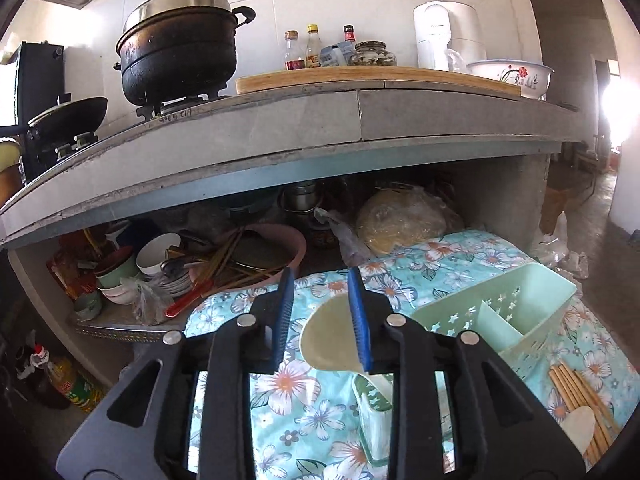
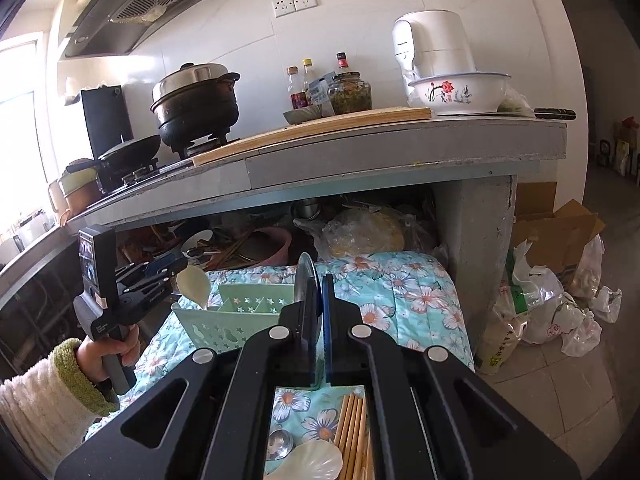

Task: Organize utensils
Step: 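Insert the cream spoon into the green holder with the left tool while the right tool carries the metal spoon, then lower the metal spoon into the green holder and open the right tool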

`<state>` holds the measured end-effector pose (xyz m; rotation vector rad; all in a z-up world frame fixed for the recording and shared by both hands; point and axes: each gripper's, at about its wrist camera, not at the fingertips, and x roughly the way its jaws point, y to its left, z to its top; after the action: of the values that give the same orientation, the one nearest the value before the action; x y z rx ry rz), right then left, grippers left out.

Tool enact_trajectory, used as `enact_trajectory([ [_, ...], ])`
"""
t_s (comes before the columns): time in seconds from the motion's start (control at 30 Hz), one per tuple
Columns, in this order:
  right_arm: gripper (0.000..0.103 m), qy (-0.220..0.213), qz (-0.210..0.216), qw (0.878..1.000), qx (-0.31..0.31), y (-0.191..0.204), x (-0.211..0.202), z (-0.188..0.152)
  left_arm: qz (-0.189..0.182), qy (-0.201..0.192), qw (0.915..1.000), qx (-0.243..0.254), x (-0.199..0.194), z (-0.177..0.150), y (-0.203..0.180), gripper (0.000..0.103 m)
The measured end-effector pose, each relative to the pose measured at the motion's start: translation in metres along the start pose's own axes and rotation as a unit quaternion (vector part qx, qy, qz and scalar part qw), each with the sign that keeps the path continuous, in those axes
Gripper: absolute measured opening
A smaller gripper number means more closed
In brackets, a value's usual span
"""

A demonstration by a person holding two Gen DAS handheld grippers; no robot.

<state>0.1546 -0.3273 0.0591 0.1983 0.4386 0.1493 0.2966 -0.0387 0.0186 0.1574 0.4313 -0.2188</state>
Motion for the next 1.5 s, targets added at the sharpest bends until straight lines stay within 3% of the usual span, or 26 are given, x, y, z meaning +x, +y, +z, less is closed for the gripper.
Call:
enact_trajectory([
  [0.17, 0.003, -0.014, 0.004, 1.0, 0.006, -0.001, -0.003, 0.013, -0.014, 0.004, 0.9999, -0.009, -0.006, -0.005, 0.002, 0.034],
  [0.4, 0.003, -0.072, 0.008, 0.997, 0.018, -0.002, -0.002, 0.053, -0.029, -0.009, 0.9973, -0.068, -0.034, -0.006, 0.019, 0.046],
  [0.67, 0.003, -0.104, -0.019, 0.994, -0.012, 0.015, 0.053, 0.086, -0.026, -0.005, 0.9917, -0.126, -0.084, -0.037, 0.039, 0.055],
  [1.03, 0.003, -0.056, -0.075, 0.986, -0.136, 0.053, 0.136, 0.042, -0.012, 0.033, 0.9869, -0.158, -0.121, -0.1, 0.055, 0.056],
  [1.5, 0.004, 0.027, -0.031, 0.982, -0.183, 0.07, 0.158, -0.007, -0.022, 0.045, 0.987, -0.153, -0.124, -0.116, 0.045, 0.056],
])
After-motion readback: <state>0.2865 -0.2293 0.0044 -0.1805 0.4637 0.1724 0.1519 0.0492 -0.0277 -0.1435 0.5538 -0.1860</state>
